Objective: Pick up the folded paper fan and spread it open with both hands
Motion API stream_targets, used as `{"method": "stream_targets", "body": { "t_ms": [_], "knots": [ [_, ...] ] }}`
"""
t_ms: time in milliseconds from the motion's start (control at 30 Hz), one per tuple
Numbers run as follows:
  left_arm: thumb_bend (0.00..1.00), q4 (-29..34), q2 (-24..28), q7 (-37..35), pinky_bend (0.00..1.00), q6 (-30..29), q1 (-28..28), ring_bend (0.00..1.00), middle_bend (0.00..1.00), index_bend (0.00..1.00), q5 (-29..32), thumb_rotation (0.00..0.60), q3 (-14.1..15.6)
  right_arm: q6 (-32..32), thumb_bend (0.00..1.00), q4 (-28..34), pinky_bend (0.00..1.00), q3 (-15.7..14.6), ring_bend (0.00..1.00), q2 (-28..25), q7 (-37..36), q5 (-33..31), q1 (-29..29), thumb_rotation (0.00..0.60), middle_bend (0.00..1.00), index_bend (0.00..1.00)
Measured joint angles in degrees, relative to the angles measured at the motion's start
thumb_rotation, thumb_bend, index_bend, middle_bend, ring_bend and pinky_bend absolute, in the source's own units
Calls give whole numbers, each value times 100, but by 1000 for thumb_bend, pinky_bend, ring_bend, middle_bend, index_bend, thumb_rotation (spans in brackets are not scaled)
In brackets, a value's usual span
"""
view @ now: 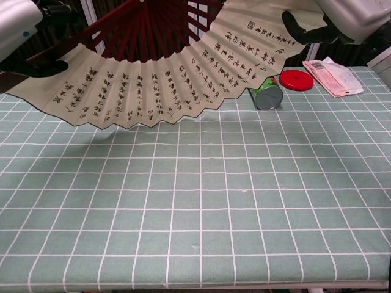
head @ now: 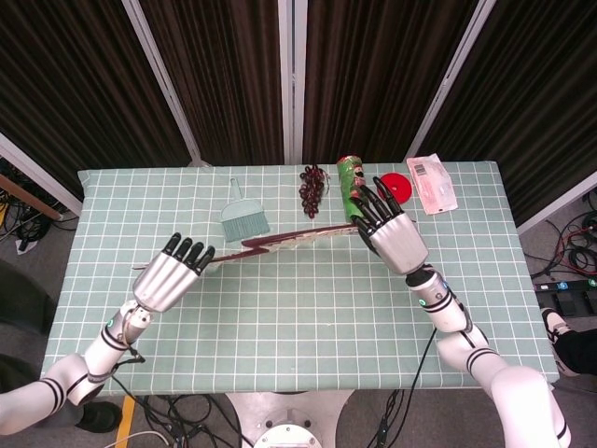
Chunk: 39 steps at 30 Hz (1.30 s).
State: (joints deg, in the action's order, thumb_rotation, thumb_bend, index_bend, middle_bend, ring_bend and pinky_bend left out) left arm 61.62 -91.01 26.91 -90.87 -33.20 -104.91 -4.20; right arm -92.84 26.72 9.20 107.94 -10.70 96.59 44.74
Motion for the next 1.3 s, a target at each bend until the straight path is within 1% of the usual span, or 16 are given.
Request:
{"method": "stream_targets", "body": {
  "t_ms": [67,100,300,467,600,700,800,900,1000,1167,1233,1300],
  "knots": [
    [6,230,79,65,423,89,27,405,420,259,27,600,40,-133,465,-160,0,-34,109,90,-56,9,7,600,255,448],
    [0,403,140,114,413,158,43,393,407,251,49,600,66,-194,465,-222,0,-53,103,121,-77,14,5,600,251,444],
    [0,1453,577,221,317,549,111,260,292,180,144,600,229,-605,465,-523,0,-254,84,213,-114,106,-125,600,237,425],
    [0,2326,1002,123,232,972,131,139,211,136,245,600,395,-1051,465,-689,0,-488,49,225,-142,224,-428,600,219,399],
    [0,2968,1417,-139,207,1369,105,97,185,123,346,600,506,-1231,456,-749,0,-650,40,217,-160,269,-734,600,214,385],
    [0,3141,1567,-402,178,1579,58,61,158,105,416,600,550,-1221,433,-718,0,-754,24,189,-178,259,-974,600,200,339],
    [0,3247,1653,-570,176,1917,-3,53,155,100,587,600,567,-1010,384,-623,0,-835,1,118,-167,243,-1073,600,165,263],
    [0,3326,1721,-626,167,2321,-70,37,146,87,925,600,553,-721,333,-341,0,-902,0,-63,-126,226,-1108,600,145,199],
    [0,3364,1760,-692,159,2754,-148,25,134,85,1370,600,513,-488,309,112,0,-944,0,-297,-20,199,-1132,600,131,176],
    [0,3229,1713,-851,144,3187,-223,0,104,84,2098,600,369,-158,254,1086,0,-1007,0,-725,283,132,-1235,600,110,142],
    [0,3151,1691,-1007,142,3360,-246,0,93,83,2390,591,297,-19,239,1496,0,-1024,0,-910,414,90,-1291,600,101,126],
    [0,3094,1685,-1236,137,3533,-266,0,86,80,2632,569,233,104,226,1818,0,-1034,0,-1071,528,48,-1336,600,93,106]
  ]
}}
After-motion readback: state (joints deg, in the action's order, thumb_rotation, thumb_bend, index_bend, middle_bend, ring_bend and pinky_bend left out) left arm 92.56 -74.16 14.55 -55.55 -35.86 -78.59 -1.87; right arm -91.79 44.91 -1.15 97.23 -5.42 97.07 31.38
